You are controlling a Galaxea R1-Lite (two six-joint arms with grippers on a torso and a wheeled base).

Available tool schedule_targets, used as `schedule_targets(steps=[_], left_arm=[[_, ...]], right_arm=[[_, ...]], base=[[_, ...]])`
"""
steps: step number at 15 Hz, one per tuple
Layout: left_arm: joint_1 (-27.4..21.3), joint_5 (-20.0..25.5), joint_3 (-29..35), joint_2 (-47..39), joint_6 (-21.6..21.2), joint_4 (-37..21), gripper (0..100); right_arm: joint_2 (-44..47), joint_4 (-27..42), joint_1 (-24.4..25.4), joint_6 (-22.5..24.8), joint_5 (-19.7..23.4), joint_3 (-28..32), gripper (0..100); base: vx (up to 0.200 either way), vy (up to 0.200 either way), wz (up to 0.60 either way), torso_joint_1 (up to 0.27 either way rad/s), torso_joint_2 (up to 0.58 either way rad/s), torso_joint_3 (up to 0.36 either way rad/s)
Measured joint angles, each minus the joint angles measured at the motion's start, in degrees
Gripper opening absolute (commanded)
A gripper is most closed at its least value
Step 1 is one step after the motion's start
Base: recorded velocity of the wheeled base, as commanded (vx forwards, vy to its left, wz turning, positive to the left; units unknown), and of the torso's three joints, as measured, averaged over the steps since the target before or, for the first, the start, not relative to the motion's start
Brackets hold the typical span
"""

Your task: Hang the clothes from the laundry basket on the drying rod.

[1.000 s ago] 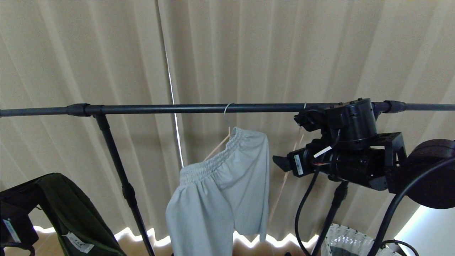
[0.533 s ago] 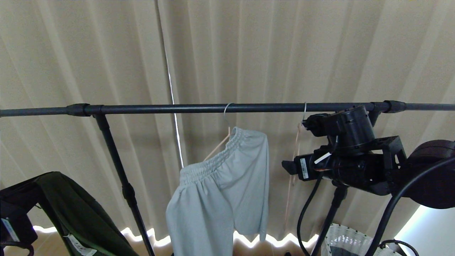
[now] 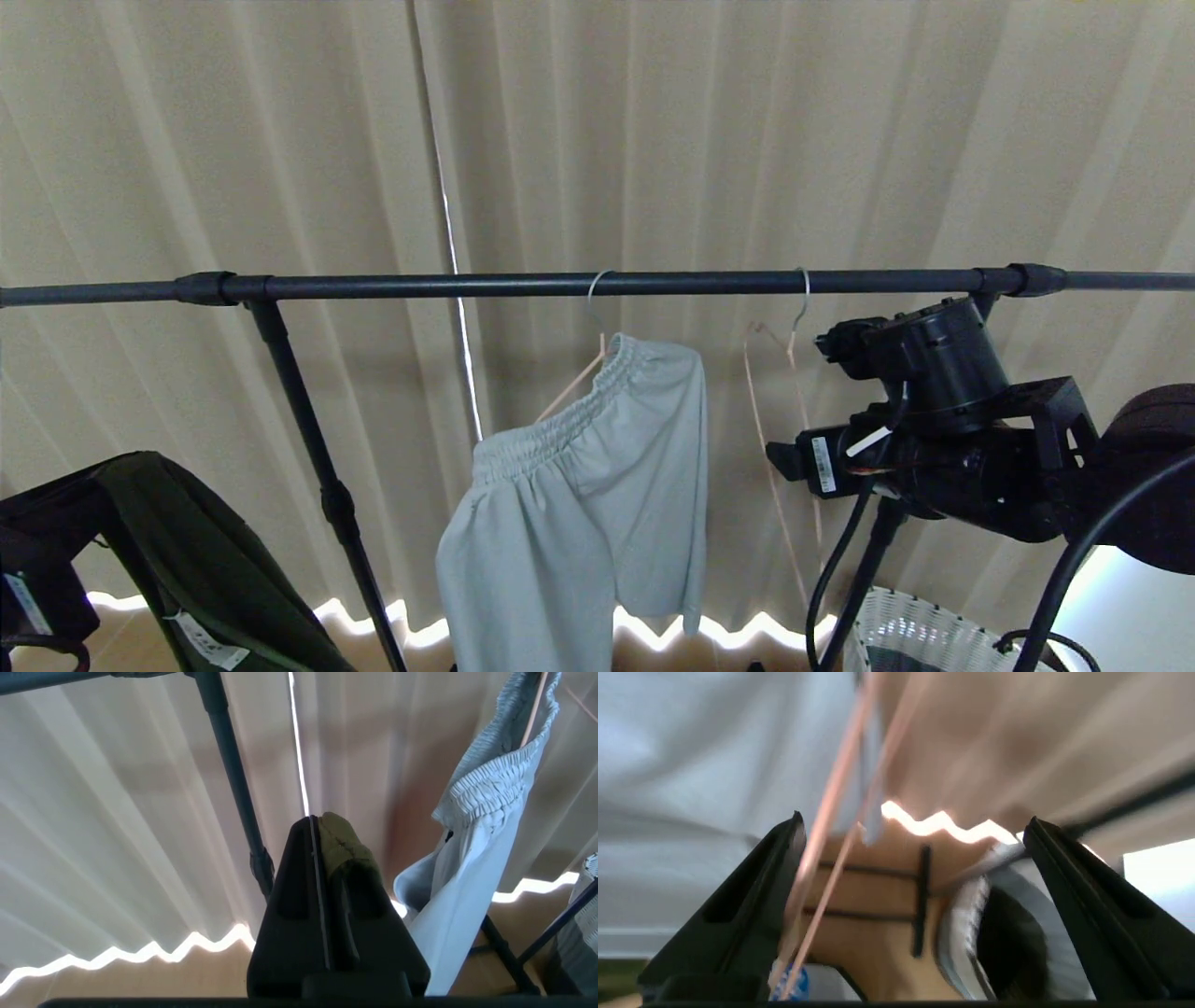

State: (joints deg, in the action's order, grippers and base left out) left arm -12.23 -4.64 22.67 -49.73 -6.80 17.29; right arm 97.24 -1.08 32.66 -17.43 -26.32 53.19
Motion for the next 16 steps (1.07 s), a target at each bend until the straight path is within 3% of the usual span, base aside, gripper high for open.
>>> schedule_targets(steps=[8, 9, 16], left_arm=[[0.1, 0.0, 0.1, 0.2, 0.0, 0.0, 0], [0.1, 0.0, 0.1, 0.2, 0.0, 0.0, 0], [0.2, -0.1, 0.2, 0.2, 0.0, 0.0, 0]], right_arm=[[1.4, -0.5, 0.0, -1.7, 0.3, -0.2, 100], [1.5, -0.5, 0.0, -2.2, 0.4, -0.2, 0], [2.7, -0.5, 0.0, -2.6, 0.5, -0.2, 0]], base=[[0.0, 0.0, 0.0, 0.0, 0.0, 0.0], [0.0, 0.0, 0.0, 0.0, 0.0, 0.0], [0.0, 0.0, 0.0, 0.0, 0.0, 0.0]])
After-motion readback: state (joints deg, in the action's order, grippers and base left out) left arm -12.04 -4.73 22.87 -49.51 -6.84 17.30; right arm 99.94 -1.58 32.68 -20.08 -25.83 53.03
